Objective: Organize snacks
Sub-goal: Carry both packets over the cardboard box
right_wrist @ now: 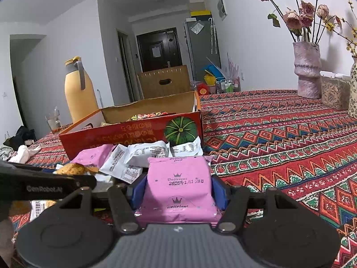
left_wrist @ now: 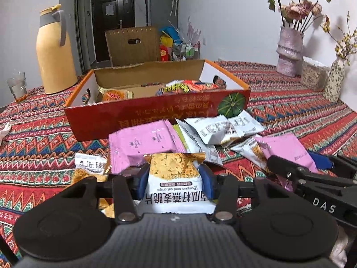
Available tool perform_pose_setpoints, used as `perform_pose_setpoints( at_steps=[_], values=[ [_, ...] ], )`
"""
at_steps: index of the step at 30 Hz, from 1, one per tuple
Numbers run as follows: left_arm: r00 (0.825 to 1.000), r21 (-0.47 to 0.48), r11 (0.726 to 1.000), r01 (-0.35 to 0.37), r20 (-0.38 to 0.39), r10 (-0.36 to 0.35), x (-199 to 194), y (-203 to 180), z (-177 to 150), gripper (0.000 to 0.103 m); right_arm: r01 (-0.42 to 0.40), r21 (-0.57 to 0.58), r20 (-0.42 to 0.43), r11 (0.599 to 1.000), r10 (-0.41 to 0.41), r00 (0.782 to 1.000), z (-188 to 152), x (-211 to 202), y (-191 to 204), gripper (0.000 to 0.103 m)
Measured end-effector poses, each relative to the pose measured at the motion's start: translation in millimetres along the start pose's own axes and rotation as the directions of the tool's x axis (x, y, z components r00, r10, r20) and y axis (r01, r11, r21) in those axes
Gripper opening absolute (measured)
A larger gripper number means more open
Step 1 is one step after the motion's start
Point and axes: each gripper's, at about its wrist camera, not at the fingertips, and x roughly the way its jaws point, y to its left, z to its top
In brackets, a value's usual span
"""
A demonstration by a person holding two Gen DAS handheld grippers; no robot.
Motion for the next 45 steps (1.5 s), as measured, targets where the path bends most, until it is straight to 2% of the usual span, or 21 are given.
perform_pose_setpoints(
  at_steps=[9,22,33,45],
  values=[
    [0.996,-0.03,0.999,-0.016,0.09,0.018,-25.3,17.1,18.3,0.048,0.01,-0.041,0.012,0.999,-0.01,1.0,10.3,-9.4,8.8,0.061],
    [0.98,-0.062,0.997,-0.035,0.194,0.047,-35.4,36.4,62.7,0.048,0.04,-0.084,0.148,0.996,-0.027,0.989,70.0,-10.4,31.6,0.061],
    [0.97,-0.111,0.992,-0.064,0.228,0.088,-11.7,52.4,107.6,0.048,0.034,-0.109,0.18,0.993,-0.014,0.984,123.1,36.4,49.3,0.061],
    [0.965,-0.175,0.979,-0.108,0.219,0.146,38.2,73.9,145.9,0.048,0.056,-0.116,0.165,0.992,-0.037,0.986,154.6,101.1,54.3,0.061]
  ],
)
